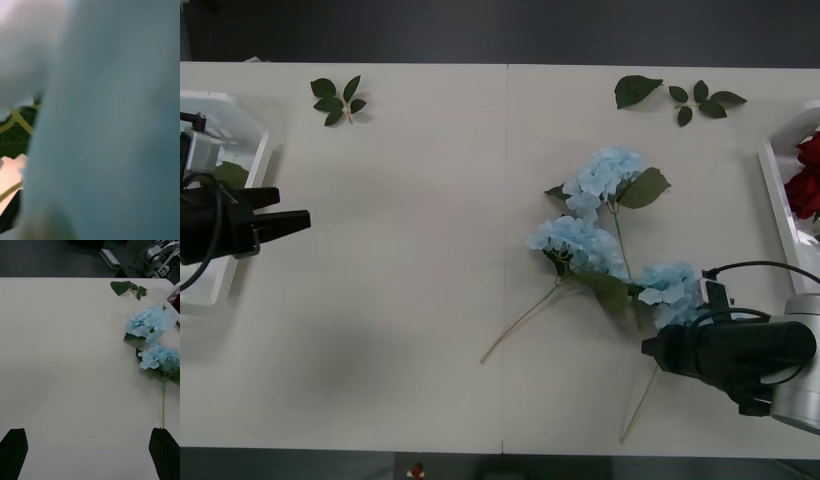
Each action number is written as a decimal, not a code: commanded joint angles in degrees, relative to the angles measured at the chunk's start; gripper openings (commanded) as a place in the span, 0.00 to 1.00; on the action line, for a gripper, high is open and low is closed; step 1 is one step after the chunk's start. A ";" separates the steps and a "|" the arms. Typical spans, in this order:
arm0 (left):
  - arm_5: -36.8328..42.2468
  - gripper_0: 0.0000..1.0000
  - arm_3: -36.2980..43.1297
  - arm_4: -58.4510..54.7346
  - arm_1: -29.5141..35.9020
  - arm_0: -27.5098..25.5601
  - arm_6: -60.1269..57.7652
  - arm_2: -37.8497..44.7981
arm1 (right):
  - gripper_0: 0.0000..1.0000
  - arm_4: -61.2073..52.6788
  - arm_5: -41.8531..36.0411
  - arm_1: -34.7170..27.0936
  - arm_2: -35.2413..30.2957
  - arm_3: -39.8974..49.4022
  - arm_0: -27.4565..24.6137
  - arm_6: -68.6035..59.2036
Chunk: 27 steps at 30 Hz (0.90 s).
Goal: Put the red flowers into the right box and the blue flowers into the left box
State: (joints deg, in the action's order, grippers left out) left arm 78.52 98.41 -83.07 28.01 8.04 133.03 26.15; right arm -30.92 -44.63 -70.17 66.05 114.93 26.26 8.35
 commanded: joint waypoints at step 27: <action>-5.66 1.00 1.87 -2.44 -7.97 5.05 5.66 -19.39 | 0.00 3.94 0.86 2.93 0.48 -2.60 0.54 6.42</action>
State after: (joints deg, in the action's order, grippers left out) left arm 70.53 98.43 -83.93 19.32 11.36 138.95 4.64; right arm -27.56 -44.51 -67.52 66.06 112.34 26.26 12.08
